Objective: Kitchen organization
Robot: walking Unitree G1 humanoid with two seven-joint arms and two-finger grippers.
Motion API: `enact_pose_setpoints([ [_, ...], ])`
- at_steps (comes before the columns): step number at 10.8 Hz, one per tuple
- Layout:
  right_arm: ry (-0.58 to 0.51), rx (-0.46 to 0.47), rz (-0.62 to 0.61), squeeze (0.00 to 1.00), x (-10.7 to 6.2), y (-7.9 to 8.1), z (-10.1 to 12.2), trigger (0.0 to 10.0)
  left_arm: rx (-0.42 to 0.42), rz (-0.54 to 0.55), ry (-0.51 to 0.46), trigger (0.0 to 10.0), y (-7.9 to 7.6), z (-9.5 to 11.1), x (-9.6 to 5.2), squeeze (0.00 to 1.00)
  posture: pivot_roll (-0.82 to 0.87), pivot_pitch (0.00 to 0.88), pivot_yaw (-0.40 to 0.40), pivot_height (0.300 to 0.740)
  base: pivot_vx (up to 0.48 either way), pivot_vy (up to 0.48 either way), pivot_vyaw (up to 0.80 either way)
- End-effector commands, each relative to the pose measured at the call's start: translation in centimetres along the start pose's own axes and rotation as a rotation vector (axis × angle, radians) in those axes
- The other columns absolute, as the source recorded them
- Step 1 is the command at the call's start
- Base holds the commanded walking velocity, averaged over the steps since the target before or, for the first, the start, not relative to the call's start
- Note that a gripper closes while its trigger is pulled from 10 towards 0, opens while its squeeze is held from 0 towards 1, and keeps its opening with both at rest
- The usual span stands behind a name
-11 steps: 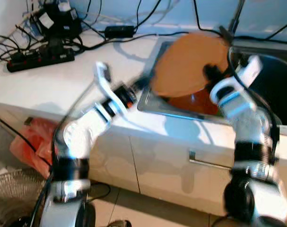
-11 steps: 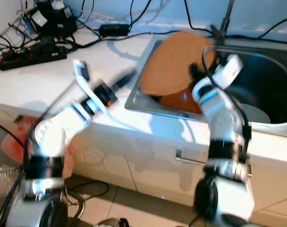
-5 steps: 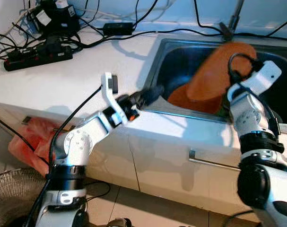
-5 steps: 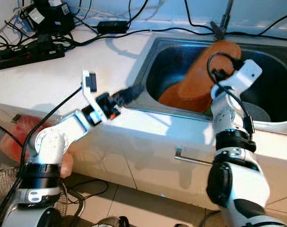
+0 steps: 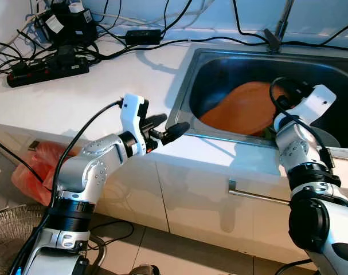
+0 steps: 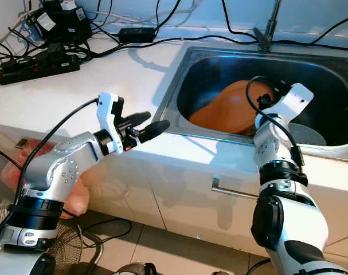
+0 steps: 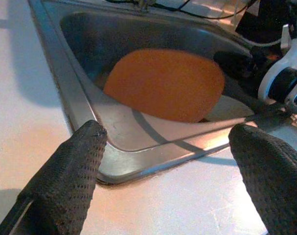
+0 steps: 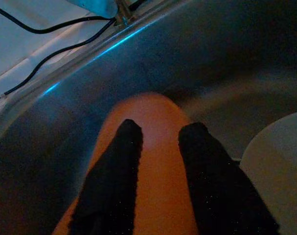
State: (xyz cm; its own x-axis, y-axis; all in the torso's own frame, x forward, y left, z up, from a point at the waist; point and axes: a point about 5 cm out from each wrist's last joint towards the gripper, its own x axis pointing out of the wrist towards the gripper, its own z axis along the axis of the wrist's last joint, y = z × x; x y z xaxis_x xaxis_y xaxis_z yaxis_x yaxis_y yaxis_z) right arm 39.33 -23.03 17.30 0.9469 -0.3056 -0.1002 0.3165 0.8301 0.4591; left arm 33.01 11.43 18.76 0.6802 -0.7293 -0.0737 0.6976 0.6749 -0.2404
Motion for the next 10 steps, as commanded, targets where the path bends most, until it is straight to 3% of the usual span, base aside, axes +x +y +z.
enact_pose_setpoints([
  [1, -0.006, -0.016, 0.030, 1.00, 0.1, 1.2, 0.1, 10.0, 0.042, -0.001, 0.006, 10.0, 0.0, 0.4, 0.1, 0.90, 0.11, 0.095, 0.107, 0.740, 0.000, 0.000, 0.00],
  [7, -0.041, -0.042, 0.023, 1.00, 0.1, 0.8, 0.6, 10.0, 0.099, -0.013, -0.005, 10.0, -0.2, 0.7, 0.7, 0.89, 0.10, 0.101, 0.108, 0.740, 0.000, 0.000, 0.00],
  [8, -0.074, -0.153, 0.063, 1.00, -0.1, 1.3, 0.8, 10.0, 0.118, 0.000, -0.025, 10.0, -0.3, 0.9, 0.7, 0.85, 0.09, 0.101, 0.107, 0.740, 0.000, 0.000, 0.00],
  [9, -0.109, -0.295, 0.093, 1.00, -0.3, 1.7, 0.8, 10.0, 0.132, 0.021, -0.057, 10.0, -0.2, 1.2, 0.7, 0.59, 0.09, 0.101, 0.106, 0.740, 0.000, 0.000, 0.00],
  [10, -0.142, -0.387, 0.125, 1.00, -0.6, 1.7, 0.7, 10.0, 0.127, 0.075, -0.130, 10.0, 0.1, 1.9, 0.7, 0.26, 0.08, 0.100, 0.101, 0.740, 0.000, 0.000, 0.00],
])
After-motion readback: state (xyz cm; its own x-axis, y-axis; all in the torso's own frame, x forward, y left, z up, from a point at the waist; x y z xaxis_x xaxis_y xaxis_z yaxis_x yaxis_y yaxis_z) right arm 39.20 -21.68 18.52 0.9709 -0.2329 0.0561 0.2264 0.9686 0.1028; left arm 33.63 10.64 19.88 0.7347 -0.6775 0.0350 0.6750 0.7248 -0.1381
